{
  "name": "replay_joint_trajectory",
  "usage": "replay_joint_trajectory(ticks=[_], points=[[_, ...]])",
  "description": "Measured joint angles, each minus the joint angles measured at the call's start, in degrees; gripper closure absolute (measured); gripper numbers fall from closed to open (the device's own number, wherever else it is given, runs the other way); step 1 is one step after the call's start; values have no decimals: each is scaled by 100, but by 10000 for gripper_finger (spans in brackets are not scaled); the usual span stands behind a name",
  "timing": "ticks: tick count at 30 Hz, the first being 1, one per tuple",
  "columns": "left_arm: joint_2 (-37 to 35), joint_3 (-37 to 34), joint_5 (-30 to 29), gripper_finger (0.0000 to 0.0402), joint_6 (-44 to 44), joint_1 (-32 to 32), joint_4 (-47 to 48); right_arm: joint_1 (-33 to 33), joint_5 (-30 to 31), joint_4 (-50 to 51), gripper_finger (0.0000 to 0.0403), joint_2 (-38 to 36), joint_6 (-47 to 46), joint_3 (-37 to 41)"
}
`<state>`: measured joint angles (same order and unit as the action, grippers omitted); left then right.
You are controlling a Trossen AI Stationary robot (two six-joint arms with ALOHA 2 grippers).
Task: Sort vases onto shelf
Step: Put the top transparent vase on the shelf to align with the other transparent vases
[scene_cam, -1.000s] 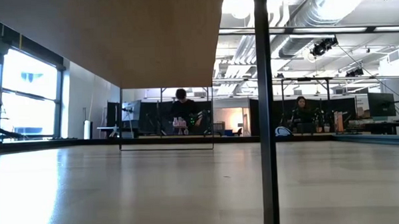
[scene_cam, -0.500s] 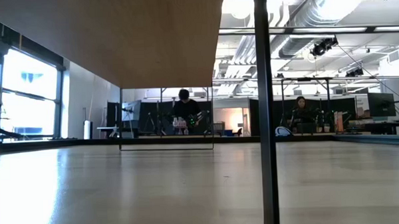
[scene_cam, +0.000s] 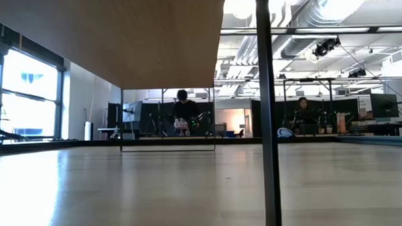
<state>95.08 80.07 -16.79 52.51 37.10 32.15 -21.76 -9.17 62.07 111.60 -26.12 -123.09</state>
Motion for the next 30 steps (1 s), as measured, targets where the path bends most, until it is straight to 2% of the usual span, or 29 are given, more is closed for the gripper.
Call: replay_joint_trajectory(ticks=[15,25,30], points=[[-266,180,87,328,136,181,78,85,159,271,391,36,67,28],[-298,167,-455,328,-214,-17,205,79,124,187,391,36,49,27],[-288,167,-441,328,-259,-168,420,83,140,208,391,36,43,27]])
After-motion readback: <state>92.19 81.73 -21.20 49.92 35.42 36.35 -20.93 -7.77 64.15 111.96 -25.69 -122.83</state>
